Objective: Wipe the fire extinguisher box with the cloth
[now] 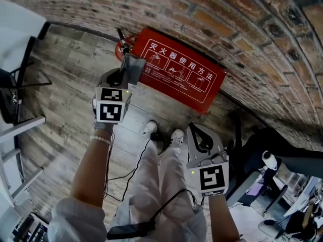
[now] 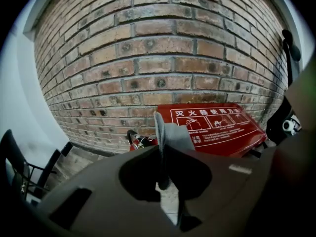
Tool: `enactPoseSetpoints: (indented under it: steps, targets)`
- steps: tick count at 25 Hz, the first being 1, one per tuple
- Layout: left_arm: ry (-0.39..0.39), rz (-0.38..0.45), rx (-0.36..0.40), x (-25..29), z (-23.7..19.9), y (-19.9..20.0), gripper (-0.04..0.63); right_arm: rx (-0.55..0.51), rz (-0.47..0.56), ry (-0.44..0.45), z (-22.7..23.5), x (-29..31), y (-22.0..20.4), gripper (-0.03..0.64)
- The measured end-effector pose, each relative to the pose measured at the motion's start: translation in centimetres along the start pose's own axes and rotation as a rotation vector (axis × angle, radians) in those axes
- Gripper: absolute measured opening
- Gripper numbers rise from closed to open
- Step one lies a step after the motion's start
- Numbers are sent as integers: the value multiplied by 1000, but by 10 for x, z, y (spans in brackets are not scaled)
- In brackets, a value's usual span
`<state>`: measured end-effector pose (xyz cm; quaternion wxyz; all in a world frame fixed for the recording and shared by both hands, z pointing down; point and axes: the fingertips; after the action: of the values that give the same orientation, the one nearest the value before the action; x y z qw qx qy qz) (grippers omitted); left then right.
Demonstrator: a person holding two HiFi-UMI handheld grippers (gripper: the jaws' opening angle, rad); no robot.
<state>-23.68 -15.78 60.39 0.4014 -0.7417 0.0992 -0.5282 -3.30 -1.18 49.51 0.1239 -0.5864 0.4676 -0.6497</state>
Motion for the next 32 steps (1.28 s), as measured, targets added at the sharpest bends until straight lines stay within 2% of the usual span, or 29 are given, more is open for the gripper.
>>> enactPoseSetpoints:
  steps: [8, 15, 23, 32]
  targets:
    - [-52, 77, 1, -43, 46, 32, 9, 14, 59, -18, 15, -21, 27, 9]
    - [-101, 162, 34, -94, 90, 86, 9, 10, 133, -50, 42, -55, 65, 9]
    - [-141, 244, 158, -157, 134, 160, 9, -12, 213, -111, 77, -106, 115, 9]
    - [-198, 352, 226, -219, 186, 231, 9, 17, 339, -168, 105, -159, 176, 9]
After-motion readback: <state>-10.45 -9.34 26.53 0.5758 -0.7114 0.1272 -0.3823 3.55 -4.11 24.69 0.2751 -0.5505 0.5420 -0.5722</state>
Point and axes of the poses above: the fingertips, and each gripper's own axes: x forward along the fingers, z to its right, y out of its top, and after that the axes turned 12 degrees about -y, right-handed
